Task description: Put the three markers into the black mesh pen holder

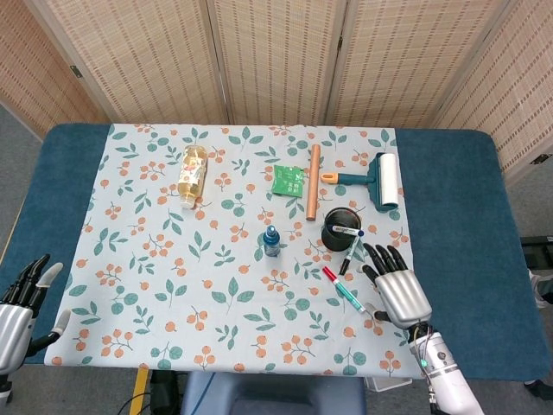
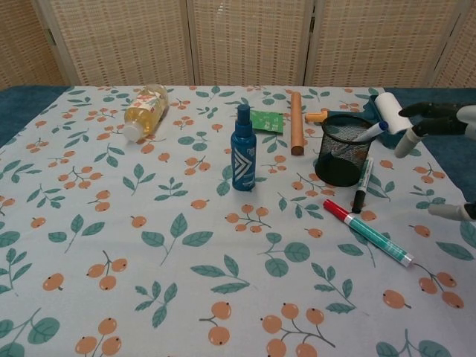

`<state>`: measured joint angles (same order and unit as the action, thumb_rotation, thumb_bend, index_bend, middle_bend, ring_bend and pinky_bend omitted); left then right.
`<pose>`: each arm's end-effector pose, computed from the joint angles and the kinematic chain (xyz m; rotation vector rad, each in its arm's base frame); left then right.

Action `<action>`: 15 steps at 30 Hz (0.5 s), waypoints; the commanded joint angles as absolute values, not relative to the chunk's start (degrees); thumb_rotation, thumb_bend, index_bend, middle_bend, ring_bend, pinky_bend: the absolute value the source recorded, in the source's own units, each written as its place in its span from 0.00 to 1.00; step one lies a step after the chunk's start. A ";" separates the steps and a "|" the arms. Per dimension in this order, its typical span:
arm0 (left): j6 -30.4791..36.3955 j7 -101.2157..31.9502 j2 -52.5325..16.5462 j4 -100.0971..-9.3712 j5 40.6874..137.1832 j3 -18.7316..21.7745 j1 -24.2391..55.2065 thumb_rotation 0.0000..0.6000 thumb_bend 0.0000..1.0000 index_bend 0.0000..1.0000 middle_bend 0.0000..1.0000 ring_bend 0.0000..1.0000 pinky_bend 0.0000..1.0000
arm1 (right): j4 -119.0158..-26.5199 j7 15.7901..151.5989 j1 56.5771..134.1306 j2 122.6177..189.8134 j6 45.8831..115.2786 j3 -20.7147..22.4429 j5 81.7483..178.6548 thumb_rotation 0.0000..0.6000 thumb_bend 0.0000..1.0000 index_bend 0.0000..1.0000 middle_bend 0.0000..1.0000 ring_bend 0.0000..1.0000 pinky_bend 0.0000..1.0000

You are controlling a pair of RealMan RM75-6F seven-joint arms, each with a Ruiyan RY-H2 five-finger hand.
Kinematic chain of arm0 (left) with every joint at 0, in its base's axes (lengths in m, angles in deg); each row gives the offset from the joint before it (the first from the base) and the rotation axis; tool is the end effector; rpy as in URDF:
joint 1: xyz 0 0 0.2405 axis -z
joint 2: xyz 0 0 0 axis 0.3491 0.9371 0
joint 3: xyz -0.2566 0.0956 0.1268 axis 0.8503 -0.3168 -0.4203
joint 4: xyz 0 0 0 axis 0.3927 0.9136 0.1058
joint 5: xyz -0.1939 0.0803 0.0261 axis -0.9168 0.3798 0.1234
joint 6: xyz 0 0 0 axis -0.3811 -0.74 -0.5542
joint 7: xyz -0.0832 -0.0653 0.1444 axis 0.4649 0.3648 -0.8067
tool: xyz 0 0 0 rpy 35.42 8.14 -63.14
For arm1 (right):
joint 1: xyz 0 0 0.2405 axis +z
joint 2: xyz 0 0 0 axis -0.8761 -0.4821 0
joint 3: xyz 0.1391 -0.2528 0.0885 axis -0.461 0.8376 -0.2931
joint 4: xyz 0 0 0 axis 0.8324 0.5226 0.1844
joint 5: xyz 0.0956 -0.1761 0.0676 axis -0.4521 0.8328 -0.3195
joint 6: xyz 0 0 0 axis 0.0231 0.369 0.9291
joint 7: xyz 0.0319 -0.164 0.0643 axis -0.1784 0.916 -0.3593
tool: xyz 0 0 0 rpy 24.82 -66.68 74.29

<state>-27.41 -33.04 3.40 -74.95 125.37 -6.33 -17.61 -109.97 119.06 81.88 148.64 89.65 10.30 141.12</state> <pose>-0.3196 0.1941 0.1963 -1.4697 -0.7503 -1.0580 -0.2270 -0.2655 0.0497 1.7385 -0.9381 0.8271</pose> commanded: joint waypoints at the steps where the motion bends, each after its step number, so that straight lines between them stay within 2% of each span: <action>1: -27.66 -32.84 3.50 -74.92 125.47 -6.35 -17.69 1.00 0.42 0.00 0.02 0.01 0.27 | -105.11 117.90 81.90 153.54 89.19 10.98 143.17 1.00 0.23 0.28 0.00 0.00 0.00; 15: -29.45 -30.97 4.74 -75.12 126.30 -6.62 -18.43 1.00 0.42 0.00 0.02 0.01 0.27 | -94.84 120.38 78.97 162.73 93.26 12.98 147.95 1.00 0.23 0.28 0.00 0.00 0.00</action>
